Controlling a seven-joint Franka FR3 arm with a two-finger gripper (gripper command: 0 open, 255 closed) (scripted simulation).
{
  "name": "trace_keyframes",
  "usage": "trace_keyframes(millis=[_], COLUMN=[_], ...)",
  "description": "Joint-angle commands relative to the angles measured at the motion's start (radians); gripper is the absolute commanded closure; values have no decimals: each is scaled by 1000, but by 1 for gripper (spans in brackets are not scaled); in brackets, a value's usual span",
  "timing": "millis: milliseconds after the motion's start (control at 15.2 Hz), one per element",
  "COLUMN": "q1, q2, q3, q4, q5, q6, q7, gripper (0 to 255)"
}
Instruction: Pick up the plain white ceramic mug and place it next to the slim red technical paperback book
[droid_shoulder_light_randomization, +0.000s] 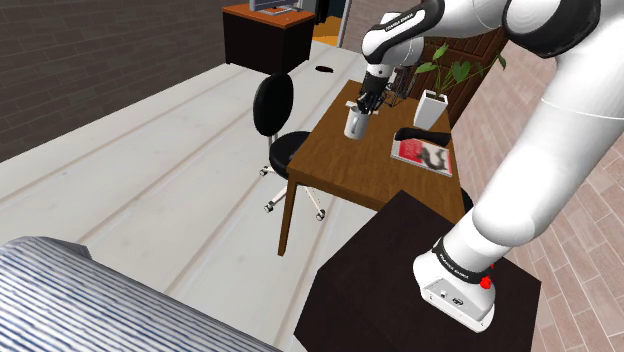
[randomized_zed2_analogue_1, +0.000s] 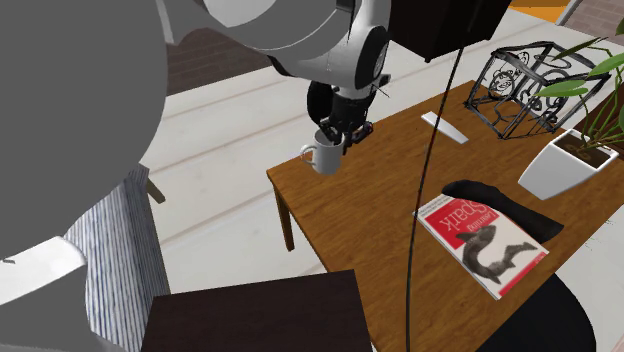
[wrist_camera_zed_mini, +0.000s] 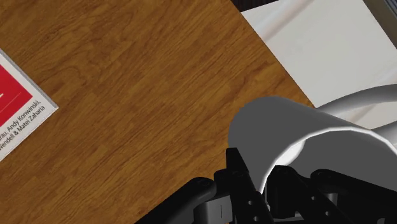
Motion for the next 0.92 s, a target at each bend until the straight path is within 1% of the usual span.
trace_keyframes(millis=[0,462,792,858], q1=[-24,-115,-184,-209], q2=[-11,-39,-32,-23], q3=[-18,-89,-138,-155], q4=[-17,-56,-49,-40], q5=[-4,-18,-18,-14], q6=[4,14,12,10], q7=[-41,-195,-314,-358], gripper=[255,255,255,255])
